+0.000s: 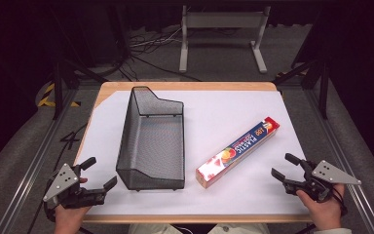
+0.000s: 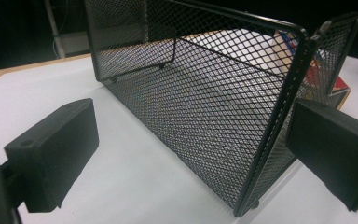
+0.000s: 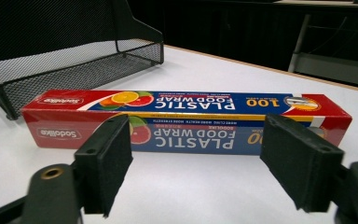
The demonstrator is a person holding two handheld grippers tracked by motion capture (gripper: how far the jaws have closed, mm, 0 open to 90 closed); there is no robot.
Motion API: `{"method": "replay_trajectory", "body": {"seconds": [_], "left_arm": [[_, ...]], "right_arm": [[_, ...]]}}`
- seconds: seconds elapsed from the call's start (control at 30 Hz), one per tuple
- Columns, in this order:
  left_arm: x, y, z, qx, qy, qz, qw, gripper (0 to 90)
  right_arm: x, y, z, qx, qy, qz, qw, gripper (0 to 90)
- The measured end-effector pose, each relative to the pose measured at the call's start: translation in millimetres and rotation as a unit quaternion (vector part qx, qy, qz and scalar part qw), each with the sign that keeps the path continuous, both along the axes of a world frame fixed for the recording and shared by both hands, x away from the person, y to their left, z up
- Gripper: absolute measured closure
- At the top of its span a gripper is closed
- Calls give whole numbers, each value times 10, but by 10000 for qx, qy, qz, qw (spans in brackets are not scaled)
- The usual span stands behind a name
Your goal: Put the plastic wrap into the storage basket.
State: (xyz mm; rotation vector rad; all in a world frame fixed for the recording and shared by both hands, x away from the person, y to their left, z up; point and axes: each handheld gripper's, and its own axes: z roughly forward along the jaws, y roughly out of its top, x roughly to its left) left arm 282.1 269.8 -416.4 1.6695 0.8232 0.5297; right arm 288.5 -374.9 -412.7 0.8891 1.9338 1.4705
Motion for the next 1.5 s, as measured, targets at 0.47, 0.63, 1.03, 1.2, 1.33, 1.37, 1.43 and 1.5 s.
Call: {"method": "replay_trajectory", "body": {"seconds": [0.47,0.63,1.03,1.2,1.33,1.37,1.43,1.5], "left_arm": [[-12,-10,8,11,-74,-15,10000,38],[2,-30,-1,62,-35,-11,10000,39],[8,-44,2,92,-58,-46,9999,40],[15,-49,1,122,-46,-59,9999,40],[14,-51,2,121,-49,-61,9999,41],[15,-53,-1,123,-53,-58,9999,41],[16,-51,-4,131,-51,-58,9999,41],[15,-48,-7,111,-54,-50,9999,41]], "right_arm": [[31,112,107,-196,179,359,9990,544],[64,326,196,-243,362,923,9948,751],[126,760,296,-273,573,1687,9836,900],[169,994,337,-290,541,2075,9763,900],[200,1101,354,-324,535,2195,9736,900],[211,1132,350,-339,544,2242,9724,900],[230,1203,330,-367,624,2327,9699,900],[244,1269,306,-455,745,2418,9664,900]]}}
